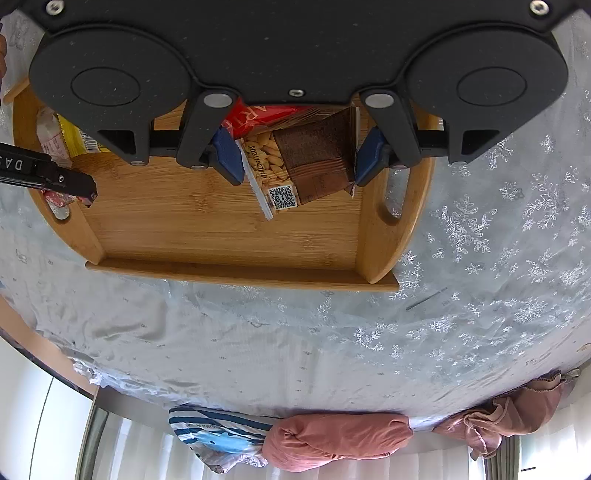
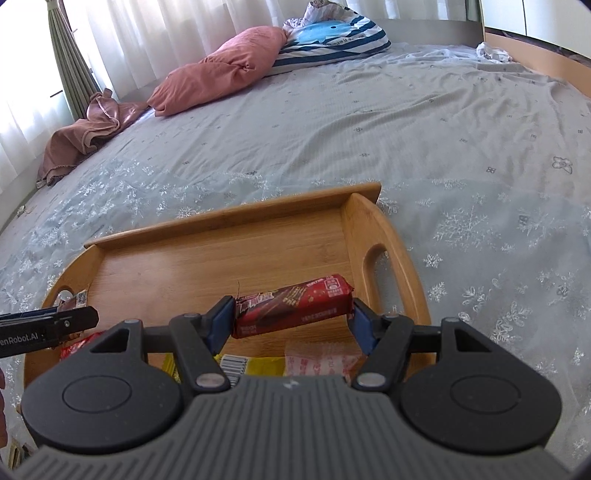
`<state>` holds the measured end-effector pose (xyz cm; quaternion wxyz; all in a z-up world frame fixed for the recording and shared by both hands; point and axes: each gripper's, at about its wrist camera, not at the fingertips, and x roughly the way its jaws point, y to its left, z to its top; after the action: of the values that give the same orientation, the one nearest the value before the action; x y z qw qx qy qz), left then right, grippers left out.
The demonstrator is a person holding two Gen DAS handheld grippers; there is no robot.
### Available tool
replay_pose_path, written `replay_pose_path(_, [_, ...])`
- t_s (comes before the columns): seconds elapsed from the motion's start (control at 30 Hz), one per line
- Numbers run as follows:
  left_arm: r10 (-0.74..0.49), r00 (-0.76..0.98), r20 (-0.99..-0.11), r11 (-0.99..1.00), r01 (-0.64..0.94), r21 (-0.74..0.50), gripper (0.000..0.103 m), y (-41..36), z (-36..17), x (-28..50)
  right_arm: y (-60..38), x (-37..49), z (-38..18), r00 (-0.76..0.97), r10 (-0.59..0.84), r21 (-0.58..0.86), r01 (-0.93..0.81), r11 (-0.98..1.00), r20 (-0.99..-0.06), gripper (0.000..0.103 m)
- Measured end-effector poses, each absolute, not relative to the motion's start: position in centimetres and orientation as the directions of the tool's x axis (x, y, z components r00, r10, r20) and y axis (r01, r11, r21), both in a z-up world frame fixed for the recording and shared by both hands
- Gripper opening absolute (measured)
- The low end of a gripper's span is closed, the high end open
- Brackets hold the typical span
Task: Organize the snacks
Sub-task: 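Carry the almond packet over the tray with the left tool while the right tool carries the red bar, then open the left tool to drop the almond packet while the right tool releases the red bar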
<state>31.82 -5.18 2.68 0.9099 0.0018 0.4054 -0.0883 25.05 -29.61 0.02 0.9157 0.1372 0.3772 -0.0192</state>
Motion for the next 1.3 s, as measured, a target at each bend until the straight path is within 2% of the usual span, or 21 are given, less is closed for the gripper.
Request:
replay_pose_path(1.0, [-0.159,0.652,-0.741,0.971,0.241,0.004,0.064,-6.6,1.4,30.9,-28.3,23.8,-1.0,0.726,0.025,0.143,0.102,0.984,-0.687,0.069])
replay_pose_path(1.3, [-0.151,0.661,-0.735,0.97,0.243,0.019,0.066,-6.5,1.6,30.7,-28.5,23.5,-1.0,0.737,0.032,0.167,0.111,0.98,-0.676,0.076])
